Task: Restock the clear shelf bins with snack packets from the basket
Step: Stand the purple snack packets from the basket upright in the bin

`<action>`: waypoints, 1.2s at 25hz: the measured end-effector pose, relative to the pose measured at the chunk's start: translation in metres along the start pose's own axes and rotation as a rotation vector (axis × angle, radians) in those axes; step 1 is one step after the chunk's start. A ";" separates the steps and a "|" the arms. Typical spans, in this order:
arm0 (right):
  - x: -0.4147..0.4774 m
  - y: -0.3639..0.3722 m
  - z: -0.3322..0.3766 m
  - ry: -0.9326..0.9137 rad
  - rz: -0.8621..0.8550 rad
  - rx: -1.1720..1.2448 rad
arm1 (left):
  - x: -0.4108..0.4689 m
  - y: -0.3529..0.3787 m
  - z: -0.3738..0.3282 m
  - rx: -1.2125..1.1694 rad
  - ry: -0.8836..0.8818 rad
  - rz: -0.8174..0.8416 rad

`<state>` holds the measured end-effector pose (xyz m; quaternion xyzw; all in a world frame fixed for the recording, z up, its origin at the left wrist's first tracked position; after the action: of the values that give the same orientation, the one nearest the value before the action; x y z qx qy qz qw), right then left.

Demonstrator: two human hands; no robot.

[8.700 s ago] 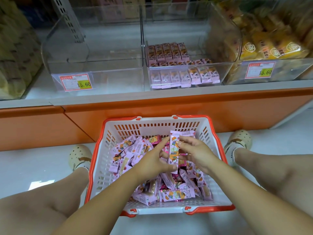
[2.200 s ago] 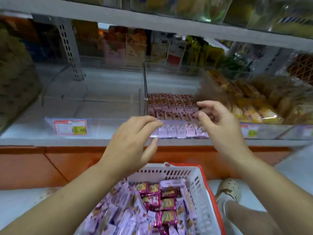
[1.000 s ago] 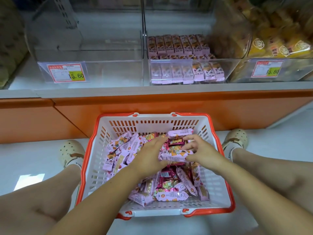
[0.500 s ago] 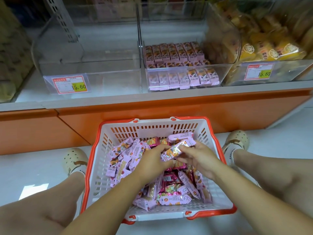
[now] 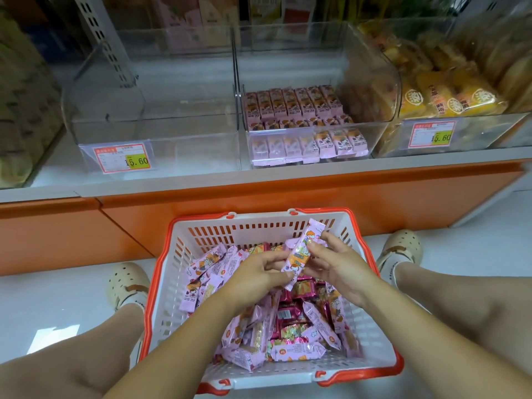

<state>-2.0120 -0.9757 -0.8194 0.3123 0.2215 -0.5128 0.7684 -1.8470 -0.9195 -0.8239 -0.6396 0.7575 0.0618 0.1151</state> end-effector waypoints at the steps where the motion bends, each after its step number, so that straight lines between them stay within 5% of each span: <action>1: -0.003 0.003 0.004 -0.020 0.009 -0.012 | 0.000 -0.001 -0.005 0.006 0.009 -0.004; 7: -0.040 0.026 0.093 -0.402 -0.060 -0.088 | 0.005 -0.038 -0.114 0.263 0.313 -0.002; 11: -0.061 0.049 0.197 -0.699 -0.120 -0.098 | 0.007 -0.095 -0.197 0.616 0.732 -0.451; 13: -0.050 0.063 0.239 -0.739 -0.182 -0.190 | 0.022 -0.117 -0.208 0.858 0.740 -0.517; 16: -0.003 0.086 0.273 -0.564 -0.233 -0.363 | 0.052 -0.138 -0.197 1.046 0.617 -0.396; 22: 0.072 0.101 0.258 -0.043 -0.197 -0.683 | 0.065 -0.153 -0.189 1.174 0.642 -0.290; 30: 0.079 0.110 0.246 -0.086 -0.246 -0.882 | 0.066 -0.151 -0.187 1.144 0.608 -0.297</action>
<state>-1.8754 -1.1698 -0.6701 -0.0949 0.4219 -0.4697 0.7697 -1.7263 -1.0540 -0.6519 -0.5641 0.5735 -0.5497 0.2252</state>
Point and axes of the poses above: each hand's wrist, its own x-axis towards the middle knuckle, its own y-axis out of the palm, z = x × y, the point moved 3 cm from there along x, towards the middle knuckle, and after that the axes turned 12 degrees about y, right-handed, at the moved point
